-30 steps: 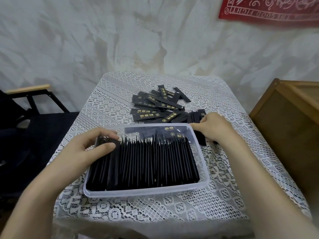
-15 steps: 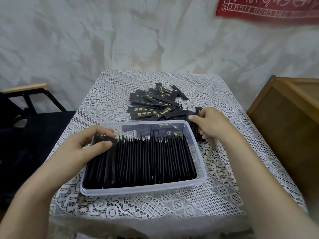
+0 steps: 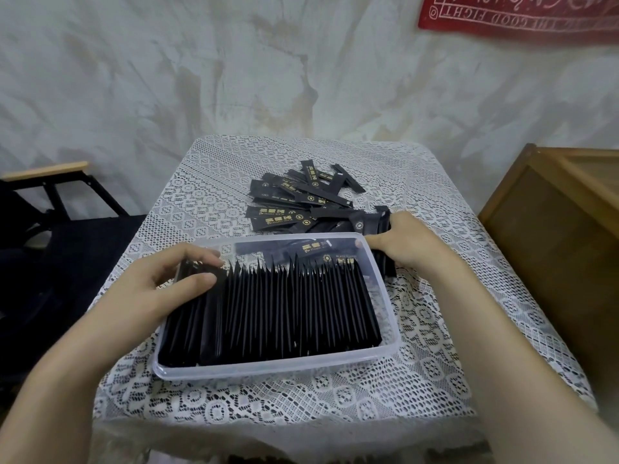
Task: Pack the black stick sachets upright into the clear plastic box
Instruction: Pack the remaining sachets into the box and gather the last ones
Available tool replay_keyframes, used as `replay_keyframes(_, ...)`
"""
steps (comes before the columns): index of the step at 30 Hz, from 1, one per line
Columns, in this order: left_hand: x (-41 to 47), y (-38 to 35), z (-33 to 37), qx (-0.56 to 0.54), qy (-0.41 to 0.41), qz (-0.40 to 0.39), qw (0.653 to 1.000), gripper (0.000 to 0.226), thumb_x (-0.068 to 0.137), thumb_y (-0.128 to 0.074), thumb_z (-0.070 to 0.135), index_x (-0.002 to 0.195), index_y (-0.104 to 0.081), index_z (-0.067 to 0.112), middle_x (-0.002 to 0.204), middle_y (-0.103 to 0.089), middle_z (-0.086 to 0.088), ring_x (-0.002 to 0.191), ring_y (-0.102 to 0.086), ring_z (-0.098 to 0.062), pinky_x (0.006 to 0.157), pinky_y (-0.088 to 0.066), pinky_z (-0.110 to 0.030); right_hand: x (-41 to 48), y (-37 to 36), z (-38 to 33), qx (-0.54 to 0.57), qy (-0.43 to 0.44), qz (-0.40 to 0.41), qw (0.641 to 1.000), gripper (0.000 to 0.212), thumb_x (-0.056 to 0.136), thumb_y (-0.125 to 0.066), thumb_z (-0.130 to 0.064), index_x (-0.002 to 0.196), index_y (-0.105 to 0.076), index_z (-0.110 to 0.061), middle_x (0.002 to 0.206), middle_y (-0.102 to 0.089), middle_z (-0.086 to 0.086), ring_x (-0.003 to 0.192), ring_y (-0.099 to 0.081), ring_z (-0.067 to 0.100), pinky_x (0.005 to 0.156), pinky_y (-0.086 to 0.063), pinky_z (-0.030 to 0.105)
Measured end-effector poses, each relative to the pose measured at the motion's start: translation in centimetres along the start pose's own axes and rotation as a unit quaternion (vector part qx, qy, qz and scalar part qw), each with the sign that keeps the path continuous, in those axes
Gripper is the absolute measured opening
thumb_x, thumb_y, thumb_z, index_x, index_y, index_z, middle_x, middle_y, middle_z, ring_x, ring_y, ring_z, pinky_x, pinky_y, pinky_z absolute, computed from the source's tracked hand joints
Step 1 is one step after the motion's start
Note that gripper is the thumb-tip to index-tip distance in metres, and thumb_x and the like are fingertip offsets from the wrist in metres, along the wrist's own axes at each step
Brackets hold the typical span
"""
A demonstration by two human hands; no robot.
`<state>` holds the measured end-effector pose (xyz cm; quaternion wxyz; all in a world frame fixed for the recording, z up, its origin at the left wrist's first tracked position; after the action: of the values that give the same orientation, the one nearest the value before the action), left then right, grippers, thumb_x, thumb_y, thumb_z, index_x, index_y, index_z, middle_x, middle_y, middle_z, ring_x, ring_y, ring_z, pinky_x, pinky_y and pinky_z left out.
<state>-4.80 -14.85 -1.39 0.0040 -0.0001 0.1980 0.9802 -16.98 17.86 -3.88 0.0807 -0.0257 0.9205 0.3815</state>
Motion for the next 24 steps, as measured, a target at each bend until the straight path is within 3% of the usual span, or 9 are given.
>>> replay_keyframes(4, 0.0, 0.0, 0.0, 0.005, -0.005, 0.002, 1.000, 0.052, 0.060, -0.068, 0.060, 0.105, -0.074, 0.035, 0.121, -0.068, 0.022, 0.111, -0.064, -0.003, 0.107, -0.045, -0.048, -0.4, 0.6, -0.2, 0.090, 0.021, -0.012, 0.996, 0.018, 0.090, -0.078, -0.024, 0.084, -0.065, -0.012, 0.045, -0.053, -0.015, 0.032, -0.042, -0.001, 0.038, -0.031, 0.014)
replay_keyframes(9, 0.0, 0.2, -0.1, 0.017, -0.014, -0.001, 1.000, 0.050, 0.062, -0.068, 0.060, 0.106, -0.073, 0.035, 0.120, -0.068, 0.022, 0.113, -0.063, -0.002, 0.108, -0.043, -0.044, -1.4, 0.4, -0.2, 0.068, 0.006, -0.048, 0.997, 0.020, 0.093, -0.075, -0.023, 0.079, -0.062, -0.015, 0.056, -0.062, -0.009, 0.050, -0.047, 0.014, 0.045, -0.039, 0.021)
replay_keyframes(12, 0.0, 0.1, -0.2, 0.029, -0.022, -0.001, 0.999, 0.039, 0.070, -0.069, 0.052, 0.106, -0.073, 0.037, 0.119, -0.068, 0.022, 0.114, -0.062, -0.006, 0.109, -0.041, -0.041, -2.4, 3.8, -1.8, 0.067, 0.025, 0.032, 0.997, 0.017, 0.093, -0.072, -0.029, 0.090, -0.068, -0.013, 0.081, -0.072, 0.004, 0.069, -0.060, 0.021, 0.063, -0.043, 0.031)
replay_keyframes(15, 0.1, 0.3, -0.3, 0.030, -0.023, 0.001, 0.999, 0.033, 0.074, -0.069, 0.045, 0.105, -0.073, 0.037, 0.119, -0.069, 0.020, 0.114, -0.062, -0.009, 0.108, -0.042, -0.038, -5.3, 7.9, -6.5, 0.134, 0.117, 0.115, 0.977, 0.019, 0.093, -0.071, -0.028, 0.083, -0.069, -0.012, 0.069, -0.074, 0.002, 0.059, -0.063, 0.021, 0.053, -0.046, 0.028)
replay_keyframes(17, 0.0, 0.1, -0.2, 0.028, -0.026, 0.001, 0.999, 0.030, 0.075, -0.068, 0.043, 0.104, -0.073, 0.037, 0.117, -0.069, 0.018, 0.114, -0.062, -0.009, 0.105, -0.042, -0.034, -7.9, 5.7, -10.2, 0.177, 0.167, 0.034, 0.969, 0.017, 0.094, -0.069, -0.022, 0.079, -0.068, -0.014, 0.063, -0.072, 0.001, 0.049, -0.062, 0.015, 0.040, -0.043, 0.022)
replay_keyframes(19, 0.0, 0.1, -0.2, 0.029, -0.024, 0.002, 0.999, 0.030, 0.075, -0.068, 0.043, 0.104, -0.073, 0.037, 0.115, -0.070, 0.014, 0.113, -0.062, -0.009, 0.104, -0.043, -0.032, -10.1, 0.7, -12.8, 0.140, 0.179, -0.075, 0.971, 0.018, 0.096, -0.067, -0.023, 0.083, -0.068, -0.010, 0.066, -0.074, 0.004, 0.049, -0.065, 0.020, 0.040, -0.046, 0.024)
replay_keyframes(22, 0.0, 0.0, -0.1, 0.029, -0.021, 0.002, 0.999, 0.031, 0.075, -0.070, 0.044, 0.105, -0.073, 0.036, 0.115, -0.070, 0.010, 0.113, -0.062, -0.010, 0.105, -0.044, -0.035, -11.3, -5.1, -13.9, 0.050, 0.173, -0.138, 0.974, 0.031, 0.096, -0.065, -0.035, 0.095, -0.066, -0.004, 0.078, -0.076, 0.010, 0.055, -0.072, 0.029, 0.060, -0.060, 0.043)
replay_keyframes(24, -0.2, 0.0, -0.1, 0.025, -0.023, 0.002, 0.999, 0.033, 0.074, -0.070, 0.047, 0.105, -0.073, 0.036, 0.114, -0.070, 0.011, 0.111, -0.062, -0.010, 0.101, -0.047, -0.038, -11.2, -6.9, -13.7, 0.015, 0.151, -0.140, 0.978, 0.034, 0.095, -0.063, -0.037, 0.097, -0.064, -0.004, 0.084, -0.076, 0.014, 0.051, -0.071, 0.025, 0.070, -0.061, 0.046)
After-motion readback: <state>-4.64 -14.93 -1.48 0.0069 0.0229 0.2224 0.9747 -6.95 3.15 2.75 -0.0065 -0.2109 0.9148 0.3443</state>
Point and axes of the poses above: each hand's wrist, its own x-axis towards the middle knuckle, its own y-axis out of the back of the hand, z = x × y, the point moved 9 cm from there along x, towards the middle knuckle
